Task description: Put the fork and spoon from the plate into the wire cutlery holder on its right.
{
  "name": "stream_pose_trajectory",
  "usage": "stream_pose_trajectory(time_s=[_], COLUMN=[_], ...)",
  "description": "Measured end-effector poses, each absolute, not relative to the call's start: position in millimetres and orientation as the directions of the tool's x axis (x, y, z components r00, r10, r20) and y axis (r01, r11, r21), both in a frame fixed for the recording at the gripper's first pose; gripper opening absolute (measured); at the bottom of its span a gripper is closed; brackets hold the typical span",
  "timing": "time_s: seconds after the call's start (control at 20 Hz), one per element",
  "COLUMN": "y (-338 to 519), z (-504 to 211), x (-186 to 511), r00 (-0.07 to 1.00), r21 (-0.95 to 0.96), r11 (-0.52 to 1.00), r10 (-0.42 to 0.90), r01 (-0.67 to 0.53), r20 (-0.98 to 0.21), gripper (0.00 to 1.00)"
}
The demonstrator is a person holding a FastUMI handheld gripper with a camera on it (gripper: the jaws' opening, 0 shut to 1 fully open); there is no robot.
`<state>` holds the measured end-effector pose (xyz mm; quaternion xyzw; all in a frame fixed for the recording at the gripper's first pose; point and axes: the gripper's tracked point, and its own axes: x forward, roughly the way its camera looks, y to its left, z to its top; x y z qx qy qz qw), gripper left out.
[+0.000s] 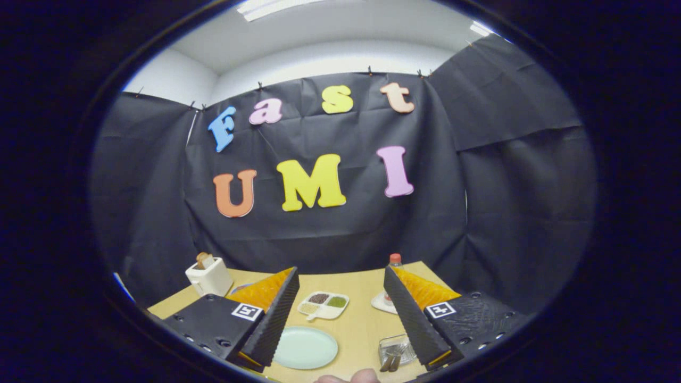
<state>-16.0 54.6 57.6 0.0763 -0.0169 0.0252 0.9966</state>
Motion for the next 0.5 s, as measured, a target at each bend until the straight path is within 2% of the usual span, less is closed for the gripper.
stream_pose_trajectory(time_s=[0.5], y=[73.1], z=[37.5], x=[-20.8], r00=[0.995], r21=[0.102], r11=[0.992], r10=[0.066], r01=[-0.074], r20=[0.078], gripper=[0.95])
